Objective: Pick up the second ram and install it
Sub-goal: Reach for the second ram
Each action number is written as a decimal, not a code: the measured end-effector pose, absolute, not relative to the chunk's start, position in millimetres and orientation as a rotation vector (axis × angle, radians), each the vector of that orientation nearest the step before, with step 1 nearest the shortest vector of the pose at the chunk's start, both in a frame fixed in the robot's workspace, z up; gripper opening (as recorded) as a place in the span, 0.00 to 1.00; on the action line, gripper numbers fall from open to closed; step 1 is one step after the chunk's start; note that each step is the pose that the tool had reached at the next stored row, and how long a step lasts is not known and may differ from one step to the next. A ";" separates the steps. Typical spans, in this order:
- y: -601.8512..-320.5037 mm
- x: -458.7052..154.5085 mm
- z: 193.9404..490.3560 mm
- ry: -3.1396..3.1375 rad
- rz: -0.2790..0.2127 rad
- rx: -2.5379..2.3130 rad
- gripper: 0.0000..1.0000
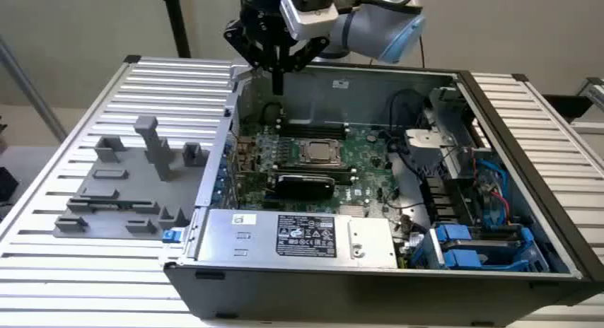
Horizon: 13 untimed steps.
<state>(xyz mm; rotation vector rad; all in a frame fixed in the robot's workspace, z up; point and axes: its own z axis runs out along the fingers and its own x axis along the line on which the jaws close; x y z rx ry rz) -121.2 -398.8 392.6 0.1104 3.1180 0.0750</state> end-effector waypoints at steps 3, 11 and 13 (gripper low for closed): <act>-398.8 -121.2 392.6 3.118 0.075 0.110 0.00; -398.8 -121.2 392.6 3.118 0.075 0.110 0.00; -398.9 -123.5 392.7 3.118 0.075 0.111 0.00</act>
